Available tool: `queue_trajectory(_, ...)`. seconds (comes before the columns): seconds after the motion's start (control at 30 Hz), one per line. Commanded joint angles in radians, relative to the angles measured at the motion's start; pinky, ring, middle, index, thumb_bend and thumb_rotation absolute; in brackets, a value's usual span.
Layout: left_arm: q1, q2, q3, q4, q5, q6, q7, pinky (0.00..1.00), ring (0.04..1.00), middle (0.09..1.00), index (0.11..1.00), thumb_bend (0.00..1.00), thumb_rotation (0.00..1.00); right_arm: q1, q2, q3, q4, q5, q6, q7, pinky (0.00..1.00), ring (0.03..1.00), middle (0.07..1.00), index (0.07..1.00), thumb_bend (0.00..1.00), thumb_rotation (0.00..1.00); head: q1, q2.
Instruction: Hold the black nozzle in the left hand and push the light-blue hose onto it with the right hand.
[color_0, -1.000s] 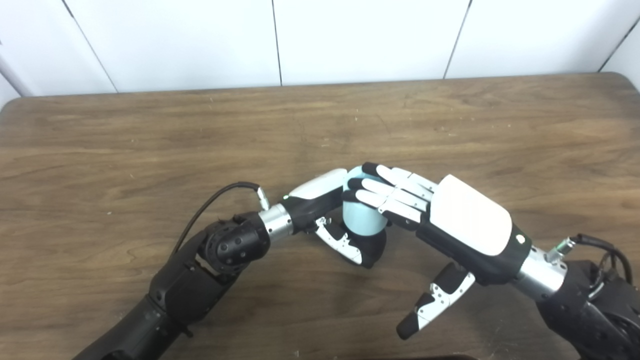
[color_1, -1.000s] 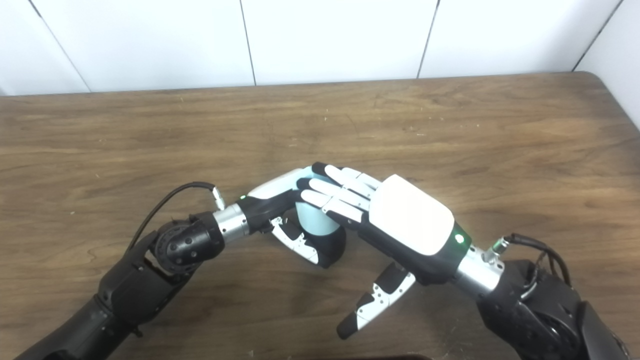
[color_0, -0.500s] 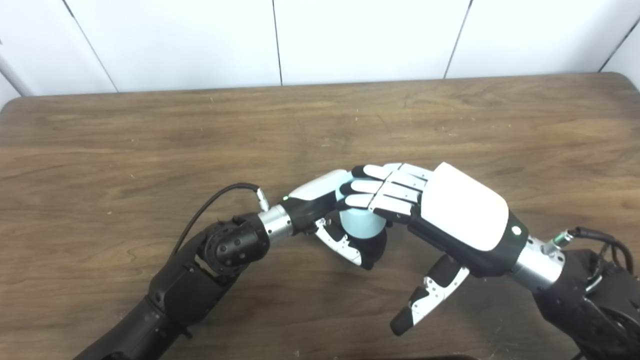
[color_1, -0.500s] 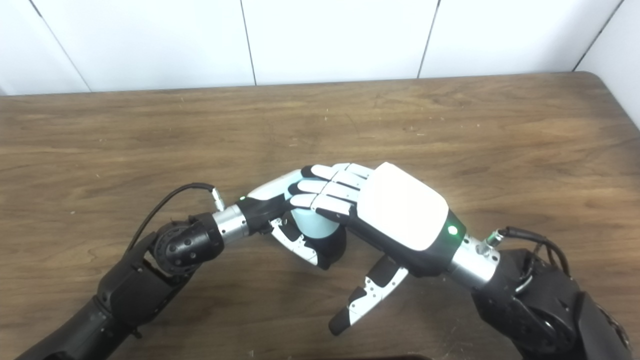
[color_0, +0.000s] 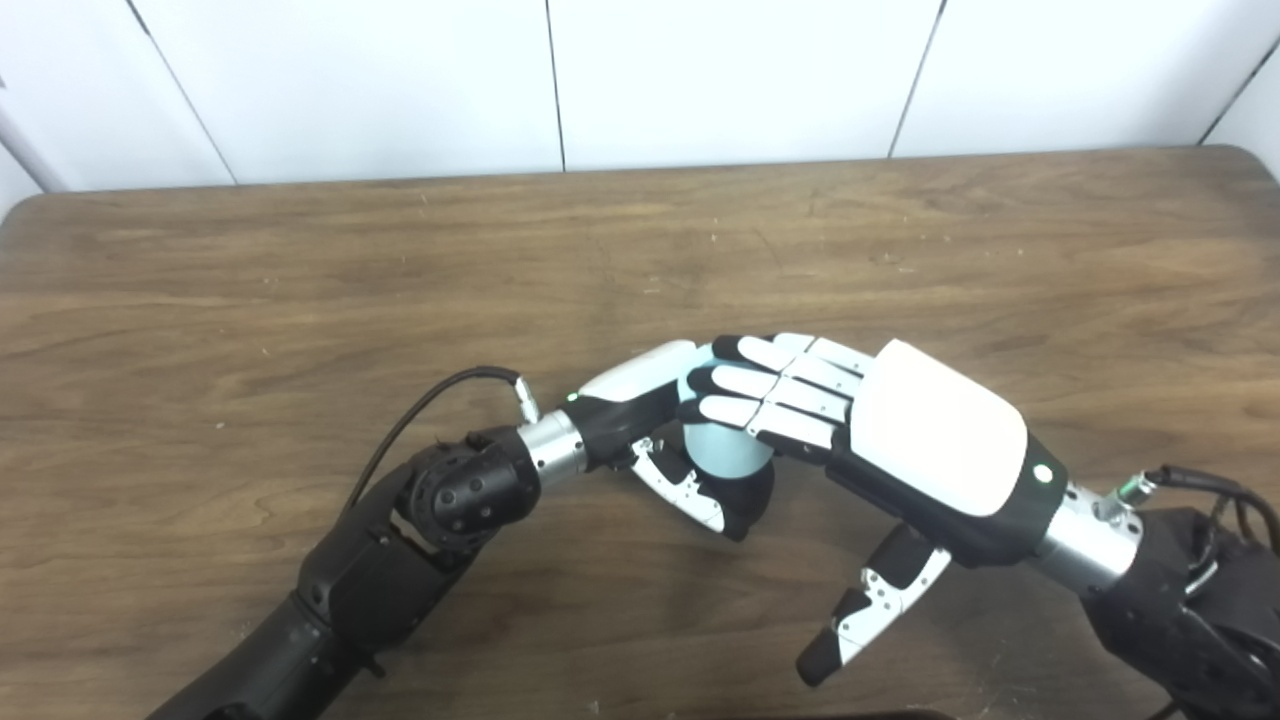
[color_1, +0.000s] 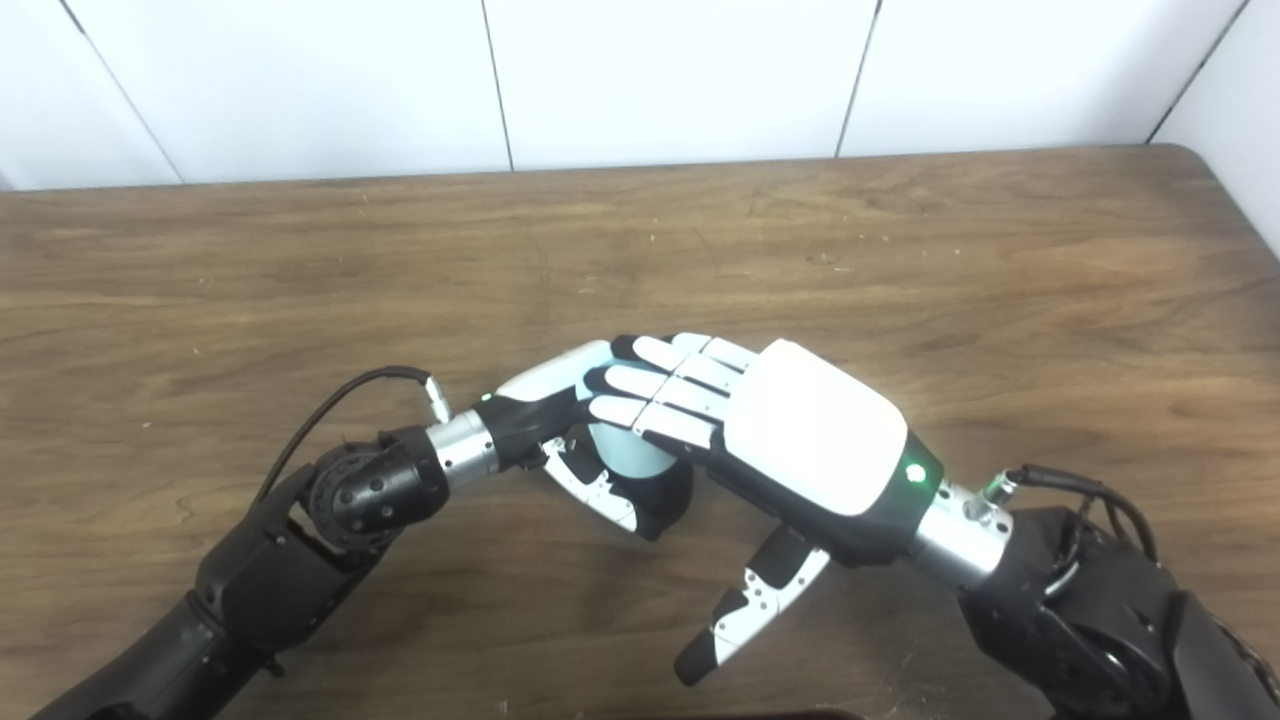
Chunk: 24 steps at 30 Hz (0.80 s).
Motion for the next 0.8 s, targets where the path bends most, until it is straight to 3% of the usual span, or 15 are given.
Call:
queue_trajectory(0.0, 0.062, 0.031, -0.066, 0.072, 0.071, 0.106, -0.122, 0.73, 0.650, 0.554, 0.480, 0.50, 0.08, 0.056, -0.052, 0.042, 0.056, -0.030, -0.042, 0.105, 0.92, 0.931, 0.919, 0.884, 0.84, 0.83, -0.002, 0.001)
queue_trajectory(0.27, 0.060, 0.034, -0.067, 0.063, 0.074, 0.108, -0.124, 0.76, 0.655, 0.550, 0.481, 0.50, 0.08, 0.068, -0.062, 0.040, 0.096, -0.090, -0.085, 0.098, 0.99, 0.993, 0.993, 0.972, 0.82, 0.89, -0.002, 0.001)
queue_trajectory(0.77, 0.061, 0.034, -0.062, 0.066, 0.066, 0.105, -0.123, 0.80, 0.683, 0.577, 0.484, 0.50, 0.08, 0.058, -0.070, 0.039, 0.068, -0.115, -0.060, 0.134, 1.00, 1.000, 1.000, 0.986, 0.81, 0.96, -0.001, 0.001)
